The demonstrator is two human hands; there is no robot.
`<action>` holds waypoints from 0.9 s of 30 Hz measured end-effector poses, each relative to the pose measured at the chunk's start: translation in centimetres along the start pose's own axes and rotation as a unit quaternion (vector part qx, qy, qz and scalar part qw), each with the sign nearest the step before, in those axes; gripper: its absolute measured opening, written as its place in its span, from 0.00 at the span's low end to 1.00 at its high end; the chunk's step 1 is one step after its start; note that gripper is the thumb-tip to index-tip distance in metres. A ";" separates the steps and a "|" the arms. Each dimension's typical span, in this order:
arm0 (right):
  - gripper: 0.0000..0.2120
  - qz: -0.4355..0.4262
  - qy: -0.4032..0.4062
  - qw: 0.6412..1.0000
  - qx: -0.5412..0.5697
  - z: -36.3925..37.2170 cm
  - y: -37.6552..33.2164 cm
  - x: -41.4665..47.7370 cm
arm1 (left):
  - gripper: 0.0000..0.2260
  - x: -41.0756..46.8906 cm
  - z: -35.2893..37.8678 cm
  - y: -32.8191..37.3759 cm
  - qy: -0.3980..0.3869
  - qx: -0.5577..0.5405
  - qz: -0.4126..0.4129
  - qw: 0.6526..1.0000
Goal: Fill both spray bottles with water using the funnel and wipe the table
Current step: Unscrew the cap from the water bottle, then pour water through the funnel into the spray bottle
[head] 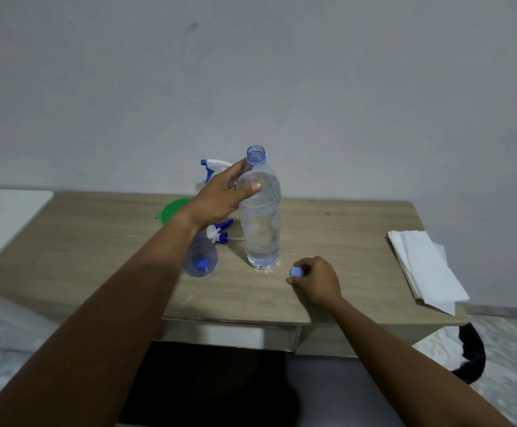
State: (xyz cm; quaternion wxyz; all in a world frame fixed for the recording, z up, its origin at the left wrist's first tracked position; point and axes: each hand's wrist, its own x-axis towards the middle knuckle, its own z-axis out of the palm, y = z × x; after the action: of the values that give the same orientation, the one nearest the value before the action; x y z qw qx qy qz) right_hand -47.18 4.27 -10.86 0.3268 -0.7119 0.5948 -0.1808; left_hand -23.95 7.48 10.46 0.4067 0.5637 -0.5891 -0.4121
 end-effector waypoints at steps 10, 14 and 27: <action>0.45 -0.088 0.050 0.969 0.225 -3.7 -5.9 -0.2 | 0.25 0.4 -0.4 0.2 -0.017 0.038 0.008 0.999; 0.55 -0.165 0.020 0.950 0.264 -6.1 -11.3 0.0 | 0.30 -0.2 -0.7 0.3 0.004 0.061 -0.005 0.998; 0.40 -0.170 0.123 0.935 0.286 -2.7 -16.6 0.5 | 0.33 -8.6 -6.8 -6.0 0.412 0.155 0.023 0.897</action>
State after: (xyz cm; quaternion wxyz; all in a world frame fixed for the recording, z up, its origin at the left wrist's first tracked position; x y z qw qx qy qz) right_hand -36.75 4.43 2.34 0.4050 -0.6509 0.4236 -0.4826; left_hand -15.28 15.77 6.89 0.5300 0.7252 -0.4381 -0.0362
